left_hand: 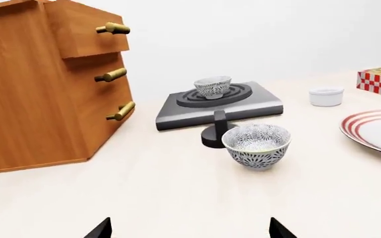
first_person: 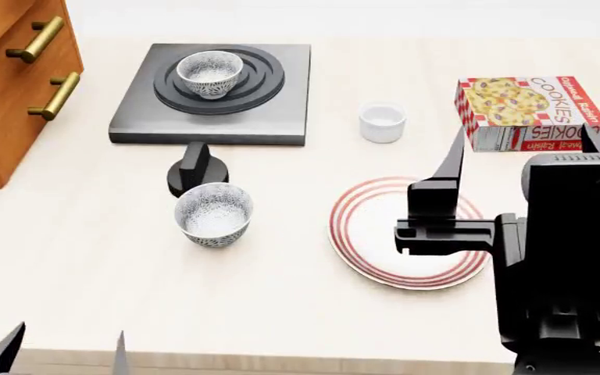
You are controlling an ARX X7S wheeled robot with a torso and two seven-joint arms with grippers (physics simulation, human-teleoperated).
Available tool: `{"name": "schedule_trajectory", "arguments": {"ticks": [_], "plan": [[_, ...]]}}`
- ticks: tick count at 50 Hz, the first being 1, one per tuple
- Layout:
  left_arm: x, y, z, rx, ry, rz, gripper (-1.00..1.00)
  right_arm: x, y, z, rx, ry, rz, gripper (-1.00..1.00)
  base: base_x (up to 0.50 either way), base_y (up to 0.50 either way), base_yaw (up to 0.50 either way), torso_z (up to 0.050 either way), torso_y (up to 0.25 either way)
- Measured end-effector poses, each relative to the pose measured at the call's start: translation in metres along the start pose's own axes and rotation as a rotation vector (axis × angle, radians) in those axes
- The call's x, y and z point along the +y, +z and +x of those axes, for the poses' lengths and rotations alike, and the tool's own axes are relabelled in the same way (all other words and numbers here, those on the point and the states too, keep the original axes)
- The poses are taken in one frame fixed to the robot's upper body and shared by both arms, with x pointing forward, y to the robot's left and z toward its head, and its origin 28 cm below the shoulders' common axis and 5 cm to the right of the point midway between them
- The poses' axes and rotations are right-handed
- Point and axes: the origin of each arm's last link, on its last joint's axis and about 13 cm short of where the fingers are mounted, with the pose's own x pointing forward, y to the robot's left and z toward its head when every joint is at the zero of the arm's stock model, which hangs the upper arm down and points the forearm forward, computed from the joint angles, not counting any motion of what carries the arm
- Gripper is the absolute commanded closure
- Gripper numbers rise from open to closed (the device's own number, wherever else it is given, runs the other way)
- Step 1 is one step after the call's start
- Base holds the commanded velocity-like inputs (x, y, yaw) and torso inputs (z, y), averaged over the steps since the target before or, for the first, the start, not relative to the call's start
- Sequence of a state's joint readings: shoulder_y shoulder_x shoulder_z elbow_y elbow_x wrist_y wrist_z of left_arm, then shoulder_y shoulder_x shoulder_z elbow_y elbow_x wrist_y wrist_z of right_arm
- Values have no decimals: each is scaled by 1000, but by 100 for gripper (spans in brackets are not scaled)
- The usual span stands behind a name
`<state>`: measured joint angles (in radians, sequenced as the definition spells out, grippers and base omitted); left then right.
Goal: Pick the akita bowl on the stove and place it on the plate.
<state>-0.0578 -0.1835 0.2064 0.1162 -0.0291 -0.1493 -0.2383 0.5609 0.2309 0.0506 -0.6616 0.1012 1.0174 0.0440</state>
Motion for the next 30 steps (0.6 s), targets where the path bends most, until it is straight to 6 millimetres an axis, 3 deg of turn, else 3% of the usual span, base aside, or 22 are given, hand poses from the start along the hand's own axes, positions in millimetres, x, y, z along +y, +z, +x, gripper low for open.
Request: {"name": "schedule_trajectory", "arguments": {"ticks": [12,30], "plan": [[4,32,21,-13,7,17,-100,0,0,0,0,2,-1,-100,0,0,0,0,0],[8,73,69,47,34,10,-100,0,0,0,0,4,-2,-100,0,0,0,0,0]]}}
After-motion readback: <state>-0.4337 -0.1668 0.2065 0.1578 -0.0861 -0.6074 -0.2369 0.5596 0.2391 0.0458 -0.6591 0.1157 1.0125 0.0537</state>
